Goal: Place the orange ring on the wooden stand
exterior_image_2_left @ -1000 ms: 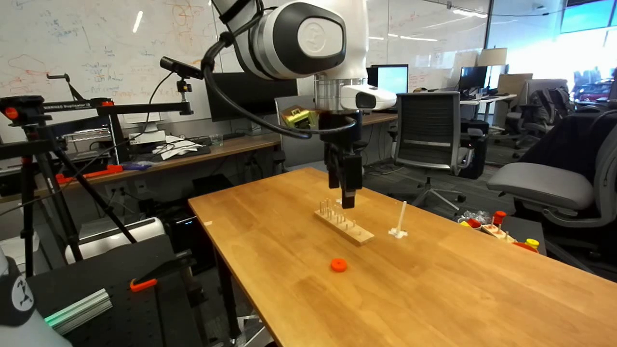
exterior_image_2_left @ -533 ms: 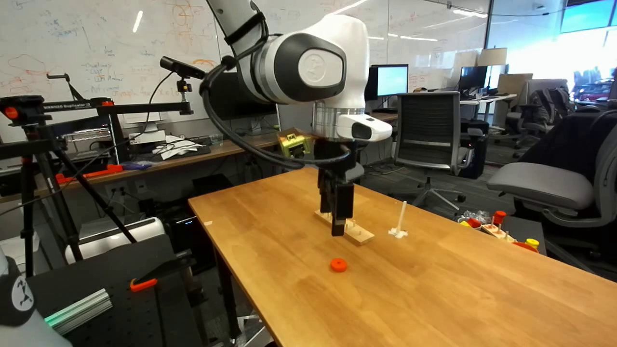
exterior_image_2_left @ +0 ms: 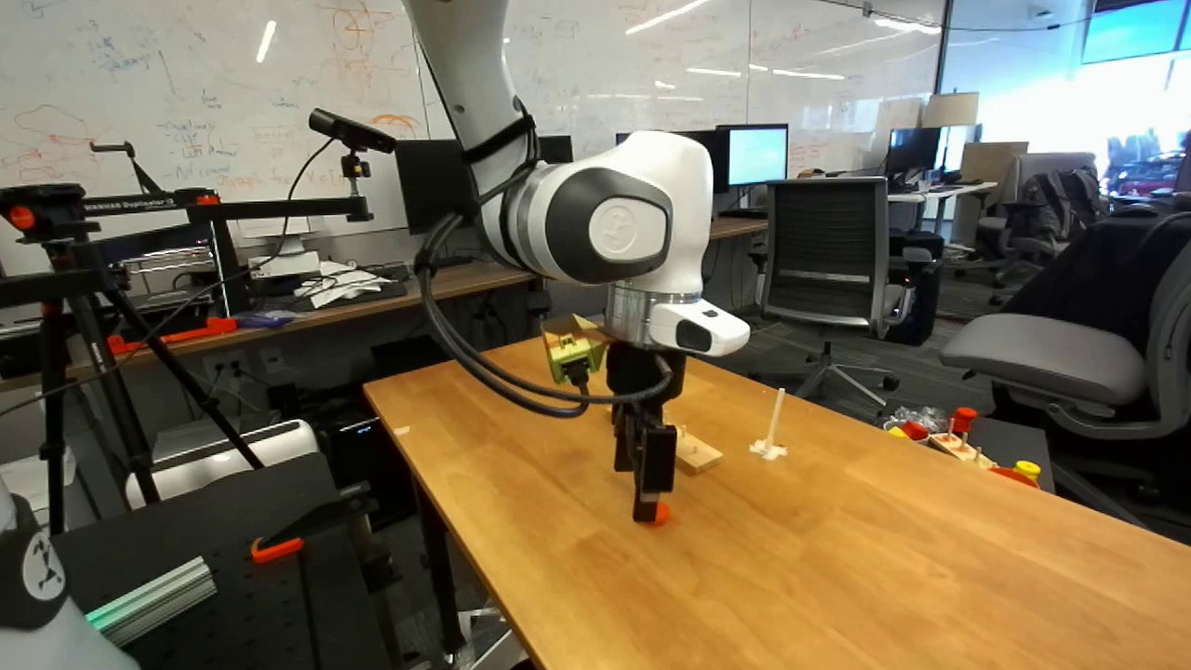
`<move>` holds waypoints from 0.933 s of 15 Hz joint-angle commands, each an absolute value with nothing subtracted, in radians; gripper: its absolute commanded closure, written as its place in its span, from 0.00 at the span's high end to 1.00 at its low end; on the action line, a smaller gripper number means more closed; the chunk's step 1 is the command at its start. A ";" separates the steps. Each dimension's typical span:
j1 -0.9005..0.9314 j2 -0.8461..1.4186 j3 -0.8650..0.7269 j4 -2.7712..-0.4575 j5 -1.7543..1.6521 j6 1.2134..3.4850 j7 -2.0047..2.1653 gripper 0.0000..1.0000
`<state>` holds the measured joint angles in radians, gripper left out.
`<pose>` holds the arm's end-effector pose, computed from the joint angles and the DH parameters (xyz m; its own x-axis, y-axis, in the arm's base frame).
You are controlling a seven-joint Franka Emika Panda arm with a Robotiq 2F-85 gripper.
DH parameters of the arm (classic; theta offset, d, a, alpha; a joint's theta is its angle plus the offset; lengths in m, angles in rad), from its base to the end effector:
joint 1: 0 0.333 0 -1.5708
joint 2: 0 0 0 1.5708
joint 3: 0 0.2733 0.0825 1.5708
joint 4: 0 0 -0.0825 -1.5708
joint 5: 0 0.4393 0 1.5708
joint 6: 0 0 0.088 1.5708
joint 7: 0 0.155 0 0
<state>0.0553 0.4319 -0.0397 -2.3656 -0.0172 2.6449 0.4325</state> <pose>0.4787 0.0037 -0.0054 0.9118 -0.3901 -0.1286 -0.3819 -0.9204 0.0841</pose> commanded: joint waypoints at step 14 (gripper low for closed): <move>0.170 0.740 -0.060 -2.088 0.112 2.779 0.454 0.72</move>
